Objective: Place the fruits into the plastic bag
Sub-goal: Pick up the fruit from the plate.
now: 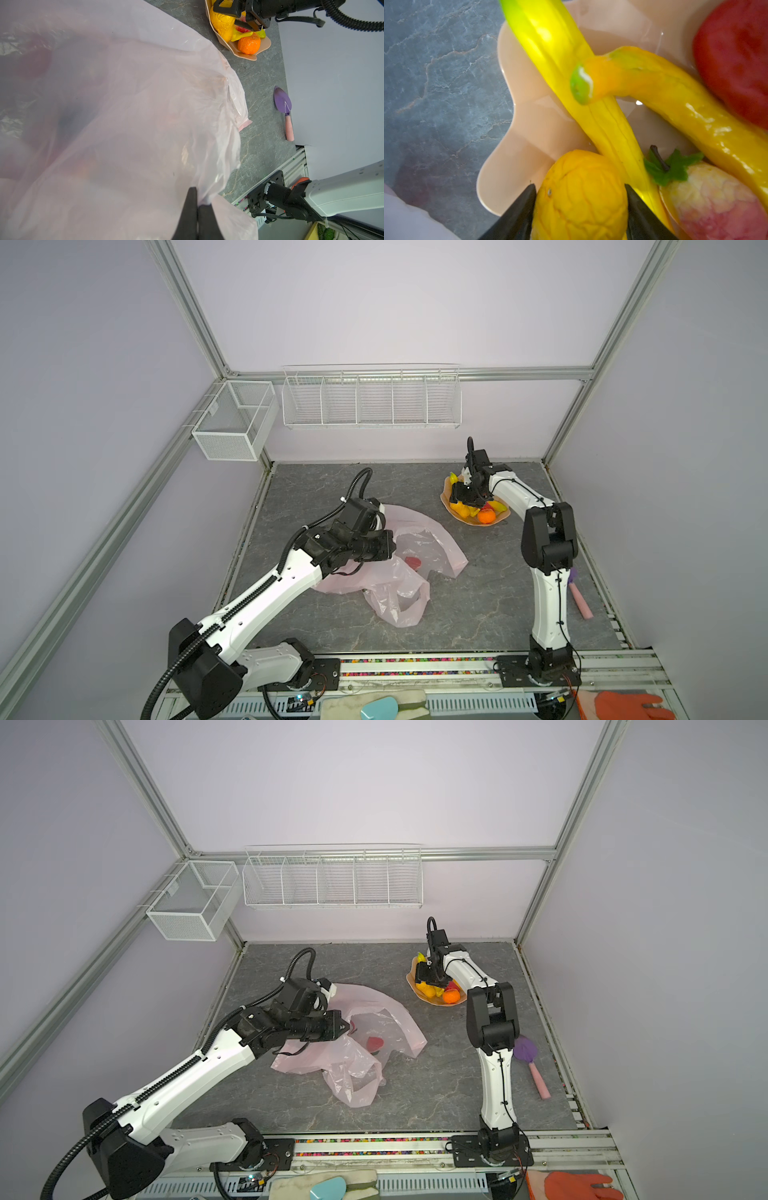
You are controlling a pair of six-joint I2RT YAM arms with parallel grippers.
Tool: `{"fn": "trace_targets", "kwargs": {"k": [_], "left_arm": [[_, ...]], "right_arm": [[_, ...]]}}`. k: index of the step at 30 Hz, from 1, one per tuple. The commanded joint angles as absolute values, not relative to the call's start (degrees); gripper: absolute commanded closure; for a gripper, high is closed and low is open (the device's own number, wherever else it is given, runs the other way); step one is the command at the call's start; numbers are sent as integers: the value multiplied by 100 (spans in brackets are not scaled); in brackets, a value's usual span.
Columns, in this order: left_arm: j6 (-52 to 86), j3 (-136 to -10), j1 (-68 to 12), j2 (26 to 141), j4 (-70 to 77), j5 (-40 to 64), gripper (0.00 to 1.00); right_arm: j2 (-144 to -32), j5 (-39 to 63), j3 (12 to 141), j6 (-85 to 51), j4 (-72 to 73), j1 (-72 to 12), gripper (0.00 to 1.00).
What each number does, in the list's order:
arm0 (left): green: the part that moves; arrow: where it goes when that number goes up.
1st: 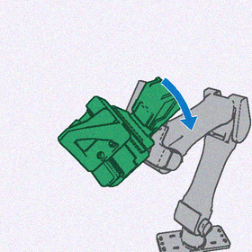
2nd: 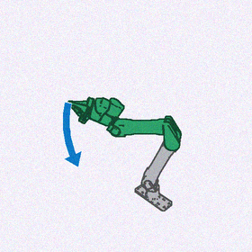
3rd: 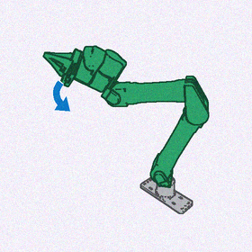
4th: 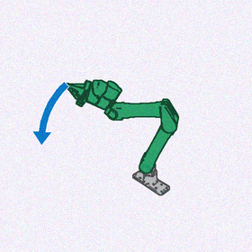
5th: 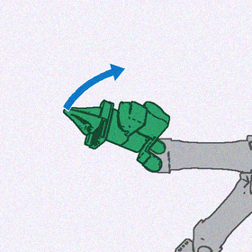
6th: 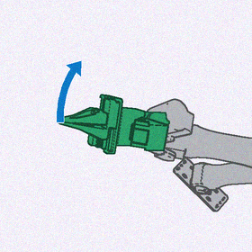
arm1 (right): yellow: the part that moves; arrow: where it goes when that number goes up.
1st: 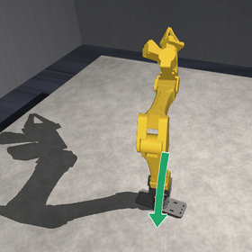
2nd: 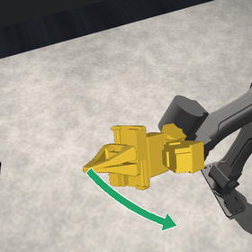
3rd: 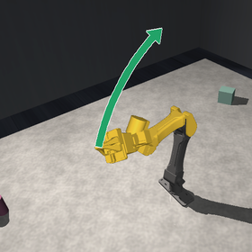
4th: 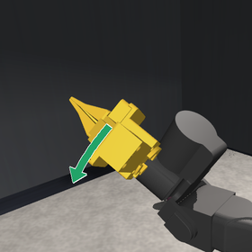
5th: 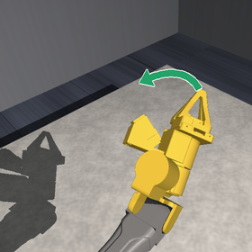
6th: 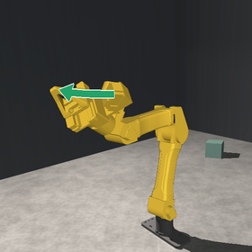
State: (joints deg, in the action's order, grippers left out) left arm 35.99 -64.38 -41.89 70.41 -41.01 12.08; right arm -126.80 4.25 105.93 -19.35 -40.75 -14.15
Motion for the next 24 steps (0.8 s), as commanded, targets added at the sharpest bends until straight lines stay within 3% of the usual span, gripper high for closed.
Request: {"fn": "trace_targets", "kwargs": {"k": [1, 9, 24], "left_arm": [[3656, -6508, -4157, 7037, -4184, 1226, 100], [3632, -6470, -4153, 6983, -4169, 1213, 100], [3604, -6407, -4157, 6963, -4087, 1270, 100]], "right_arm": [[-12550, 369, 10601, -1941, -4211, -1443, 42], [-12126, 303, 10617, -2148, -4109, -1433, 55], [-11279, 612, 10375, -2490, -3909, -1372, 60]]}}
